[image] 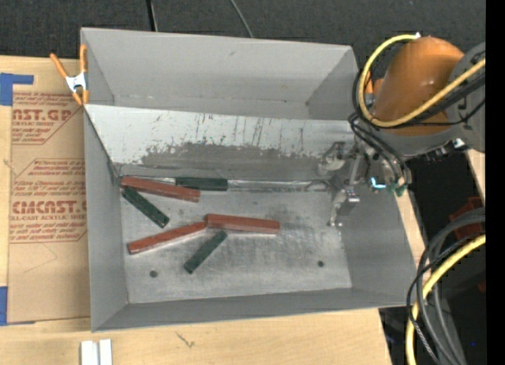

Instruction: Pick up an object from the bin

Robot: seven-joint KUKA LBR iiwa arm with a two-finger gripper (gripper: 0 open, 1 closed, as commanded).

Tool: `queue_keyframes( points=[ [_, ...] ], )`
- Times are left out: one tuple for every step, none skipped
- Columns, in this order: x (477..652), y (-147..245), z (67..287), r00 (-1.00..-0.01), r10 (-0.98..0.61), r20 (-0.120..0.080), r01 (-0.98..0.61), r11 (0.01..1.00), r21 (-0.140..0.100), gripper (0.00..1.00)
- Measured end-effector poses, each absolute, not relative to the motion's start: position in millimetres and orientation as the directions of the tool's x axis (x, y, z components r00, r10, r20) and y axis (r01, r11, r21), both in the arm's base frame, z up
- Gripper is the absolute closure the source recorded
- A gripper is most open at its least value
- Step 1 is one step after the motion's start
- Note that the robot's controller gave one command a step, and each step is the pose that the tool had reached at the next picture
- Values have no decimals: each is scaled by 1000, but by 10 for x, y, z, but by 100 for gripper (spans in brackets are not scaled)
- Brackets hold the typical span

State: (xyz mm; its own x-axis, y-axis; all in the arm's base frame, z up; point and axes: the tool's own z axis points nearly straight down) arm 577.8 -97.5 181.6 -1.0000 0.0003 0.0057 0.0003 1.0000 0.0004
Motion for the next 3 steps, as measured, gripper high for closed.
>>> queue_keyframes(
  points=[
    [5796, -973, 1862, -1000, -1, -2, -1, 1000, -1, 0],
    [5755, -413, 757, -993, 119, -3, 119, 993, 0, 100],
    [5755, -413, 756, -993, 119, -3, 119, 993, 0, 100]
  ],
)
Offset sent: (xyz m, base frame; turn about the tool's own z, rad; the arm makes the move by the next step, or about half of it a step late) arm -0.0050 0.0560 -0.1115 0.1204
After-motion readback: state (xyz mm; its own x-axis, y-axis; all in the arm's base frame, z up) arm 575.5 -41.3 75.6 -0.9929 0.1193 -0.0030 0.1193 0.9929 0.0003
